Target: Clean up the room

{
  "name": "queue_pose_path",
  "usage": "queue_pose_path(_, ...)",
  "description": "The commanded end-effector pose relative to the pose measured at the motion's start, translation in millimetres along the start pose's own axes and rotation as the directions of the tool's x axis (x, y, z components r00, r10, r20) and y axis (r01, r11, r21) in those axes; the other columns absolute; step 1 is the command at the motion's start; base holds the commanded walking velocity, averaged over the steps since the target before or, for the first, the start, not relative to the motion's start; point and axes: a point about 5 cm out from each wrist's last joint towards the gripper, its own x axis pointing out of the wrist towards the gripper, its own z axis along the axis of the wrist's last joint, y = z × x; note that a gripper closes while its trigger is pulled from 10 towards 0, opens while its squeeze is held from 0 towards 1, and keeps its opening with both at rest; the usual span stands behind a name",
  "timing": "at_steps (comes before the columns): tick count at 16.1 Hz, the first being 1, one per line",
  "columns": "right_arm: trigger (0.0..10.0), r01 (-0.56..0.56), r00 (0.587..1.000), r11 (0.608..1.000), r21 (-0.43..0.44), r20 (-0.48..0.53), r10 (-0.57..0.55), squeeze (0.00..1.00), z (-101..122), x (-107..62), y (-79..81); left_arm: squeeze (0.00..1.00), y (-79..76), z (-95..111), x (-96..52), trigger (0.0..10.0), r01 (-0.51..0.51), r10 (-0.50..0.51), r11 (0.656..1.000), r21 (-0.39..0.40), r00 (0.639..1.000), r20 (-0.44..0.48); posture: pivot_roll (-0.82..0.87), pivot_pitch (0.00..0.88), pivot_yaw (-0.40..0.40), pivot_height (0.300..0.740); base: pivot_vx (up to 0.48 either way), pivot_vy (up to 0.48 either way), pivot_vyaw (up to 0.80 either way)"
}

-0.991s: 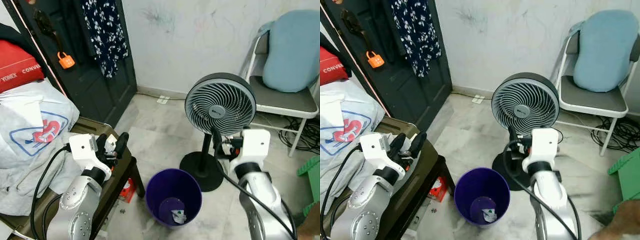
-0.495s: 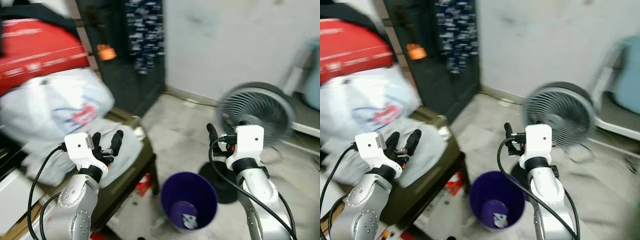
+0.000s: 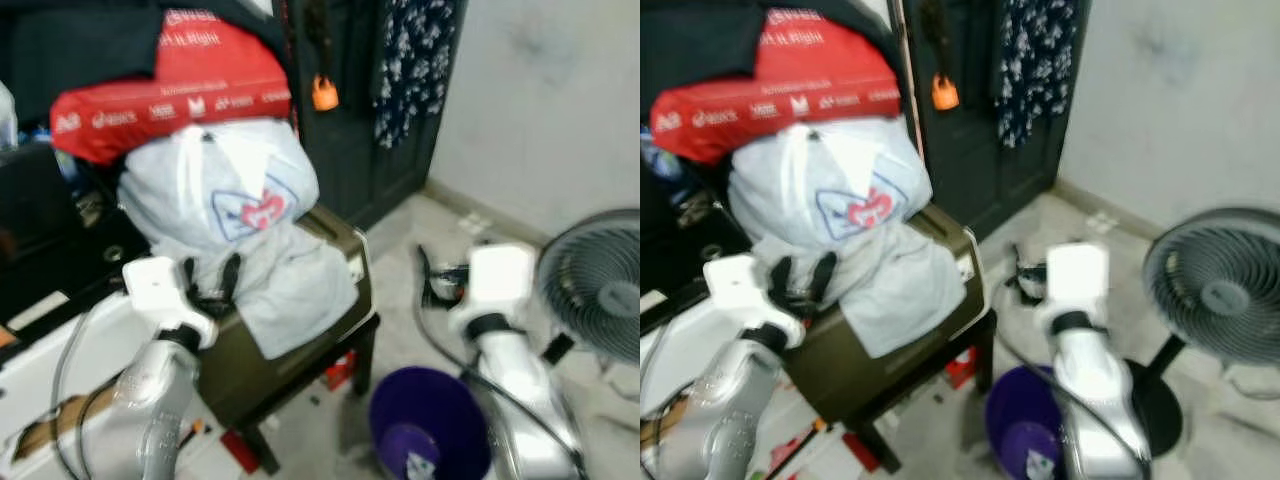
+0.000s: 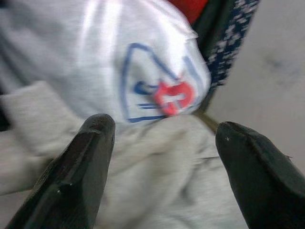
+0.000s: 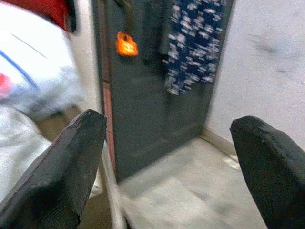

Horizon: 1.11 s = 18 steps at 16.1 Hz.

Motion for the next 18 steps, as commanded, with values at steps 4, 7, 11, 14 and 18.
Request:
queue_pose_path(4,10.0,0.02,1.0,1.0,-0.006,0.004,-0.02,0.0,1.4,-1.4,-5.0,0.0,-0.5,-1.8,-0.8,10.0,-0.018,0.018,0.999,0.029,1.0,0.001,-0.1,0.02,0.073,0.74,0.0,0.0,0.8)
queue_pose_path(7,10.0,0.022,1.0,1.0,-0.005,0.004,-0.022,0.0,1.0,-1.0,-5.2,0.0,0.5,-3.0,-0.1,10.0,-0.025,0.025,1.0,0.02,1.0,-0.002,-0.1,0.019,0.074,0.74,0.0,0.0,0.8)
queue_pose_path(11,10.0,0.023,1.0,1.0,-0.003,0.006,-0.023,0.0,1.1,-1.3,-4.3,0.0,-2.3,-2.8,1.0,10.0,-0.009,0.009,1.0,0.023,1.0,-0.002,-0.1,0.016,0.075,0.74,0.0,0.0,0.8)
queue_pose_path(14,10.0,0.027,1.0,1.0,-0.007,0.006,-0.027,0.0,0.7,-1.5,-5.7,0.0,0.8,-2.7,-0.6,10.0,-0.027,0.027,0.998,0.059,1.0,-0.001,-0.1,0.014,0.073,0.74,0.0,0.0,0.61)
queue_pose_path(18,10.0,0.02,1.0,1.0,-0.009,0.009,-0.02,0.0,0.8,-1.1,-3.8,0.0,1.5,-2.9,-1.8,10.0,-0.023,0.023,0.998,0.058,1.0,-0.002,-0.1,0.013,0.072,0.74,0.0,0.0,0.71)
